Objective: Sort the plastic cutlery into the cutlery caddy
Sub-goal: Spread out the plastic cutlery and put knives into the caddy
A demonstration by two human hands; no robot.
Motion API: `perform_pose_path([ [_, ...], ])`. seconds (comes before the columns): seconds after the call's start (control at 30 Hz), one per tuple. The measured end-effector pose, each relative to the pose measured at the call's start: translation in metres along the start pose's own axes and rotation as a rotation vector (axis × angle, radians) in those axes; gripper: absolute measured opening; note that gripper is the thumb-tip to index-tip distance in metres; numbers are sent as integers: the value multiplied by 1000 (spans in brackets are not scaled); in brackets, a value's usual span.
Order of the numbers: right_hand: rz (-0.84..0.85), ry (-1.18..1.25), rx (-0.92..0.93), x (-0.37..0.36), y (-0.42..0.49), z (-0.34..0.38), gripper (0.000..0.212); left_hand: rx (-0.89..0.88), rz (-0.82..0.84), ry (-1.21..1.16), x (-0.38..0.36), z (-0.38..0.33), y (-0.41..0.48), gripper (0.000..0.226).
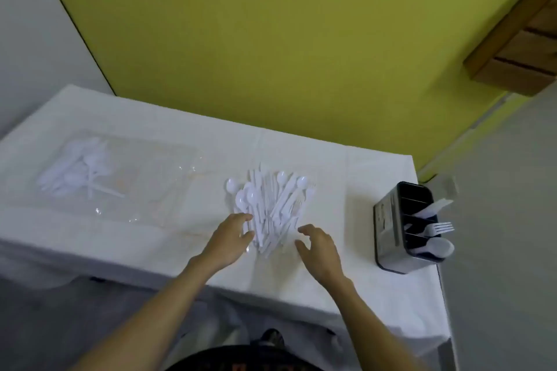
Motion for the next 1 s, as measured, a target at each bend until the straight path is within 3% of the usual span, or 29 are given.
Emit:
perform_pose_path([
  [0.27, -33, 100, -404, -24, 39, -11, 28, -217, 123, 279, -18, -6, 49, 51],
  [0.53, -121, 167, -595, -32, 63, -18, 14, -480, 243, 520, -38, 9, 78, 59],
  [0.7, -283, 206, -611, -6, 77, -24, 15, -540, 190, 504, -39, 15, 75, 56],
  [0.77, -293, 166, -579, -2, 89, -25, 15, -544, 159, 519, -39, 13, 77, 56],
  [0.9, -245, 21, -434, -6, 109, -18, 36, -544, 171, 537, -48, 3, 80, 61],
  [1.0, -227, 50, -417, -11, 110, -28, 23, -535, 190, 574, -59, -7, 84, 57],
])
Point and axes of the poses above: each hand's wrist, its own y-axis towards the middle knuckle, its own x-axis out of the back of the hand, z = x × y, the point moved 8 cm from there along y, towards the middle knuckle, and after that the axes turned 6 degrees about -z, right-handed, at the moved point
